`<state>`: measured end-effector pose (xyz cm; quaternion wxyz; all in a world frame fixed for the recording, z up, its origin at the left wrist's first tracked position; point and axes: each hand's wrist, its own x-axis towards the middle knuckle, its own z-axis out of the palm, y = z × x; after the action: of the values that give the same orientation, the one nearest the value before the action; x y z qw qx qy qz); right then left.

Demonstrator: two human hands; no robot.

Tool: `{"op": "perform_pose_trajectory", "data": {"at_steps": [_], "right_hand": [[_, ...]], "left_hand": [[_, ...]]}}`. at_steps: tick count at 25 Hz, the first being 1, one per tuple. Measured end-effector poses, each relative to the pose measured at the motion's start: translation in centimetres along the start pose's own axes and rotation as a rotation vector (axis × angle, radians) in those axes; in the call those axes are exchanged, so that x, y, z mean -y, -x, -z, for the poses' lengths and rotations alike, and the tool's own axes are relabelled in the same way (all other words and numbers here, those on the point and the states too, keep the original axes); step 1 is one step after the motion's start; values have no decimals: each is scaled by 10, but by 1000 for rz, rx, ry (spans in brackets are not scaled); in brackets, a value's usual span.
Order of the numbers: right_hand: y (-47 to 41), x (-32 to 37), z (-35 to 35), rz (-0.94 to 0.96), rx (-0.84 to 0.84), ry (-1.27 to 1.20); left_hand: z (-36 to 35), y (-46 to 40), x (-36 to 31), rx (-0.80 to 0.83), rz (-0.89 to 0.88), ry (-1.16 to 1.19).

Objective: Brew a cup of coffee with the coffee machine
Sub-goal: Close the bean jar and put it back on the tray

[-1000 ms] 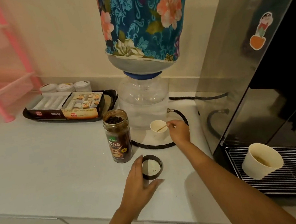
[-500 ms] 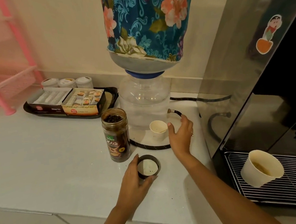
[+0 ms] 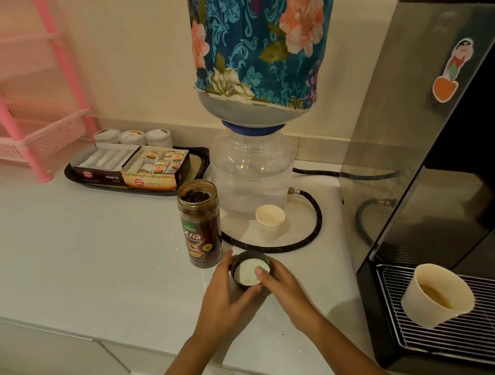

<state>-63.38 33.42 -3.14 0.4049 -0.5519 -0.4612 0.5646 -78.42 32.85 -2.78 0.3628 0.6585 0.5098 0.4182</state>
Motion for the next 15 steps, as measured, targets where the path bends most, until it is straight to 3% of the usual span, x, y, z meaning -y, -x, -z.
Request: {"op": "perform_pose_trajectory", "data": {"at_steps": [6,11,15], "right_hand": [[-9,25,8,-193,93,-690],[-12,51,6,-171,133,-889],[-18,89,0,0,50,-998]], "left_hand": [[-10,-14,-13,-123,-50,16],[-9,-28,-23,-243,-102,-17],[19,-37,-43,-461,-290,-132]]}}
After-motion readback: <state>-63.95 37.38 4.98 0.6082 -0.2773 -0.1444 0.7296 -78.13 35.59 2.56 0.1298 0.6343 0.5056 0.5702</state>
